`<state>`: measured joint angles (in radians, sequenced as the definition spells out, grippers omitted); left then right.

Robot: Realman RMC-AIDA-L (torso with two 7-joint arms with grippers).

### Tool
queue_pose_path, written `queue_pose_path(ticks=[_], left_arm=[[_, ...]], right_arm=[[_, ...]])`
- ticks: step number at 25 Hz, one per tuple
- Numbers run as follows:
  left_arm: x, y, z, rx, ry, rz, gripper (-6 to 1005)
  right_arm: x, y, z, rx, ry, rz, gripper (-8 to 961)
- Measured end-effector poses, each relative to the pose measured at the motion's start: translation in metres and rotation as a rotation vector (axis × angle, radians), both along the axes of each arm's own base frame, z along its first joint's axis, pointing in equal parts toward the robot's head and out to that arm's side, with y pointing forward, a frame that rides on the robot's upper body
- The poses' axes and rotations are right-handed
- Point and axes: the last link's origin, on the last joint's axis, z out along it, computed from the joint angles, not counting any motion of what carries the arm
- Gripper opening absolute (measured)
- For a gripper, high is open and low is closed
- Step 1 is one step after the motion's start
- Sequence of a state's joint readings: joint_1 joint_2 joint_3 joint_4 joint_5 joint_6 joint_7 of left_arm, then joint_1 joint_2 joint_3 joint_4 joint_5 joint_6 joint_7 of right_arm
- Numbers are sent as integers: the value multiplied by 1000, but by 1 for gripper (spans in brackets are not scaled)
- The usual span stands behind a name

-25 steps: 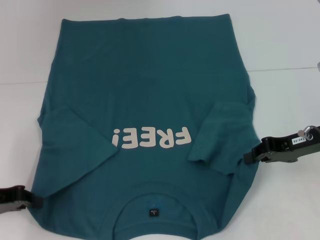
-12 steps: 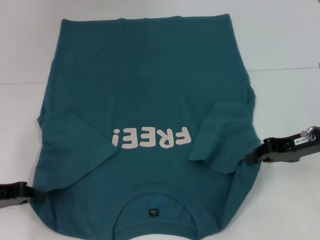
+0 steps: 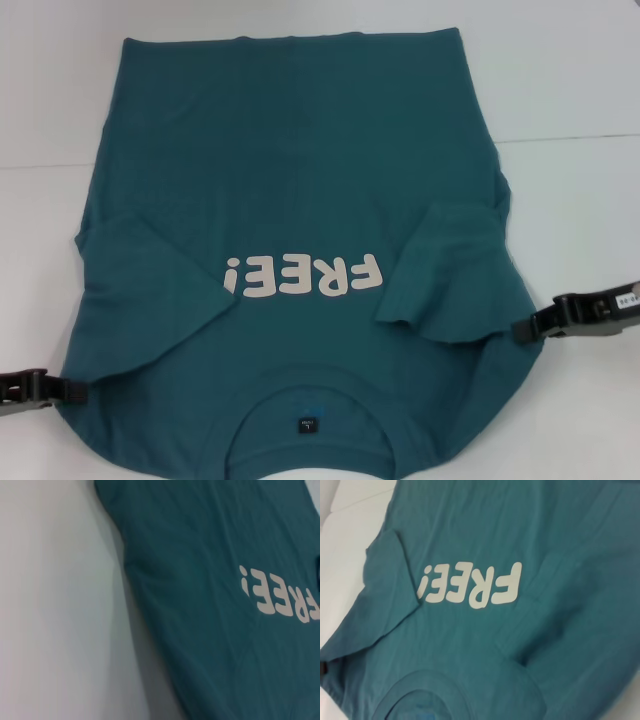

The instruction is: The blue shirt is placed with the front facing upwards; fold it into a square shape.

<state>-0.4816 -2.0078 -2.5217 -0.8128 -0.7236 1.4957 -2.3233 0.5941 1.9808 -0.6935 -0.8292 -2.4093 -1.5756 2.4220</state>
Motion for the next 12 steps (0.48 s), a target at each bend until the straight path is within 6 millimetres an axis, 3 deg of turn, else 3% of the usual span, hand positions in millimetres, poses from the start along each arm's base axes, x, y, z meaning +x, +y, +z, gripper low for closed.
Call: queue_pose_path(ticks=[12], left_arm=[[-12,-26,-6,-26,-21,-43,52]], right_arm=[[18,-30,-6,-30,32,58,42]])
